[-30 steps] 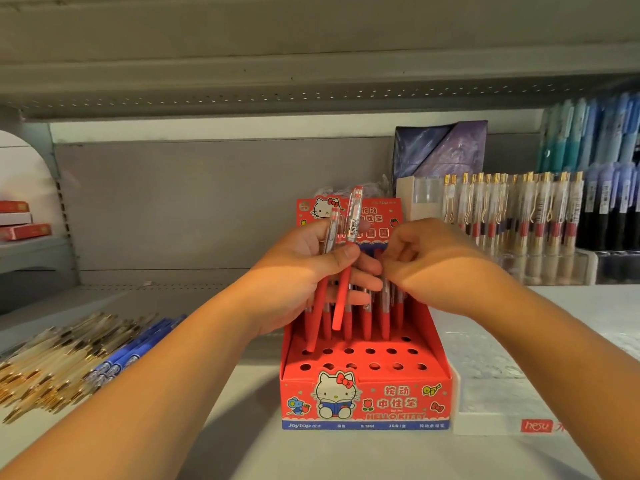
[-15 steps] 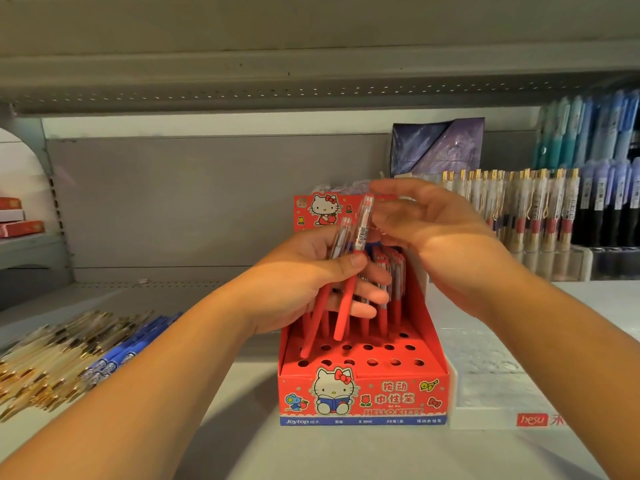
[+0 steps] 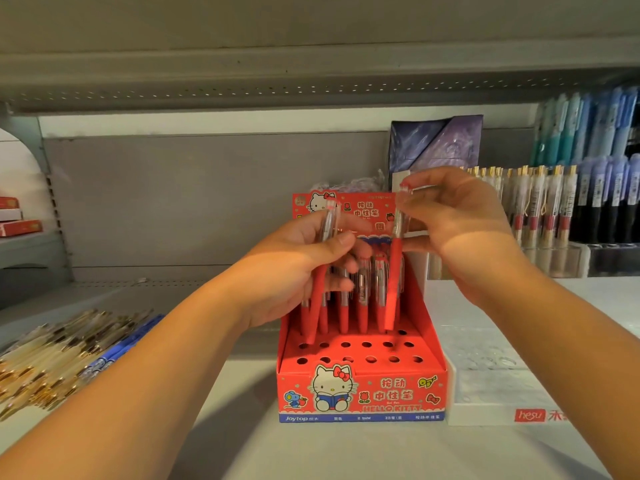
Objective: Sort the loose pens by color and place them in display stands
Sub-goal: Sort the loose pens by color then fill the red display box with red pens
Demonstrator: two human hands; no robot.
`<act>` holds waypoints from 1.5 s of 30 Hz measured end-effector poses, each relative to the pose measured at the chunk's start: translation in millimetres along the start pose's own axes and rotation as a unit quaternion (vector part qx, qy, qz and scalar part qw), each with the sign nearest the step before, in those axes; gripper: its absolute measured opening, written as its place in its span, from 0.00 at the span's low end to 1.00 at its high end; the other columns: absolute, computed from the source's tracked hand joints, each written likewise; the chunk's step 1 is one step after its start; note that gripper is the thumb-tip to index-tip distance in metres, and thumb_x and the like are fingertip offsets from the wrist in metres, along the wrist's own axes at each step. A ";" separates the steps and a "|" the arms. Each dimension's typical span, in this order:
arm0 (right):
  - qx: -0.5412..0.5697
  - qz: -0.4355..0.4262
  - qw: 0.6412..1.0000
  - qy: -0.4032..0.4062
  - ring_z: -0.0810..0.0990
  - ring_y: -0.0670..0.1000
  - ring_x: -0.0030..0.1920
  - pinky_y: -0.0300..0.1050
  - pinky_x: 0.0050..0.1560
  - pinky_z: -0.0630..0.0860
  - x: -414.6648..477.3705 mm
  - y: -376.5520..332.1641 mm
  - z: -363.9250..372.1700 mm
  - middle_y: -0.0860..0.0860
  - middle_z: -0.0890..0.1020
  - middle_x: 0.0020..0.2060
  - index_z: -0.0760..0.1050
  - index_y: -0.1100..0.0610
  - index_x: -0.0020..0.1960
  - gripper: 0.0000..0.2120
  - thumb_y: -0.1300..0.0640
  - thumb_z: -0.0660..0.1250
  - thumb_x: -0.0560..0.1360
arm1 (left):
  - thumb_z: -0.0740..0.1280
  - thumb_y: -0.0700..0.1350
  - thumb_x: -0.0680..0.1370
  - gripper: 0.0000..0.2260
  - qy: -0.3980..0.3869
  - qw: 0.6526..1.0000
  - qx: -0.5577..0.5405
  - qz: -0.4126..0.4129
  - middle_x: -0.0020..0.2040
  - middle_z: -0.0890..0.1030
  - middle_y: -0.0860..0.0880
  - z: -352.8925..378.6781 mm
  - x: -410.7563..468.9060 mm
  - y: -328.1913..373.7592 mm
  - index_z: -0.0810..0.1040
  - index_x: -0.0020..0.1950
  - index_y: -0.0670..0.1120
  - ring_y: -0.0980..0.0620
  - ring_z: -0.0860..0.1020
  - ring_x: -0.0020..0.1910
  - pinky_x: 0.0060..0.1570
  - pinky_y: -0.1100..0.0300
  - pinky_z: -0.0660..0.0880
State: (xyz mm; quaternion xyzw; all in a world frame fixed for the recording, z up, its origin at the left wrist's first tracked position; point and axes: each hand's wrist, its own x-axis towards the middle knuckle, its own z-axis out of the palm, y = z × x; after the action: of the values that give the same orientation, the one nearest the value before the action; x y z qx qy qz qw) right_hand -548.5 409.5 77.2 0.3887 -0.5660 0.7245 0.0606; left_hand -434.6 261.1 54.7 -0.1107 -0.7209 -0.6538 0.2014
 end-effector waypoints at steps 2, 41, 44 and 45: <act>-0.126 -0.030 0.992 0.012 0.84 0.56 0.38 0.54 0.32 0.82 3.0 5.0 -1.2 0.49 0.80 0.42 0.75 0.48 0.44 0.10 0.62 0.71 0.75 | 0.65 0.42 0.74 0.09 0.008 1.000 -0.011 0.012 0.38 0.77 0.46 2.0 -0.5 2.4 0.78 0.53 0.43 0.55 0.69 0.32 0.31 0.64 0.68; -0.560 -0.006 0.823 -0.095 0.76 0.49 0.37 0.44 0.40 0.77 -4.0 -7.4 -6.2 0.45 0.78 0.38 0.74 0.48 0.38 0.03 0.53 0.65 0.71 | 0.75 0.44 0.65 0.09 0.105 0.992 0.065 0.032 0.42 0.81 0.47 -2.1 -2.2 10.9 0.84 0.45 0.47 0.53 0.79 0.38 0.31 0.60 0.79; -0.560 0.016 0.820 -0.121 0.77 0.51 0.38 0.48 0.44 0.80 -1.7 -3.3 -6.8 0.48 0.79 0.38 0.74 0.49 0.37 0.05 0.56 0.65 0.71 | 0.75 0.44 0.65 0.07 0.100 0.993 0.061 0.032 0.43 0.82 0.47 -1.9 -2.0 10.6 0.85 0.42 0.48 0.54 0.79 0.37 0.31 0.60 0.79; -0.560 0.012 0.820 -0.119 0.77 0.51 0.39 0.48 0.44 0.80 -1.9 -2.5 -7.5 0.47 0.79 0.39 0.74 0.49 0.37 0.05 0.55 0.65 0.72 | 0.75 0.44 0.64 0.07 0.100 0.993 0.059 0.033 0.42 0.82 0.47 -1.9 -1.9 10.3 0.85 0.41 0.49 0.54 0.80 0.37 0.31 0.60 0.79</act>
State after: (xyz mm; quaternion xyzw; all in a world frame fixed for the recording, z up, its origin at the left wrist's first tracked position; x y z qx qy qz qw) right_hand -549.6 417.5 77.5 0.3642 -0.8813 0.2319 0.1919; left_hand -428.3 260.7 63.2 -0.0565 -0.7305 -0.6109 0.2999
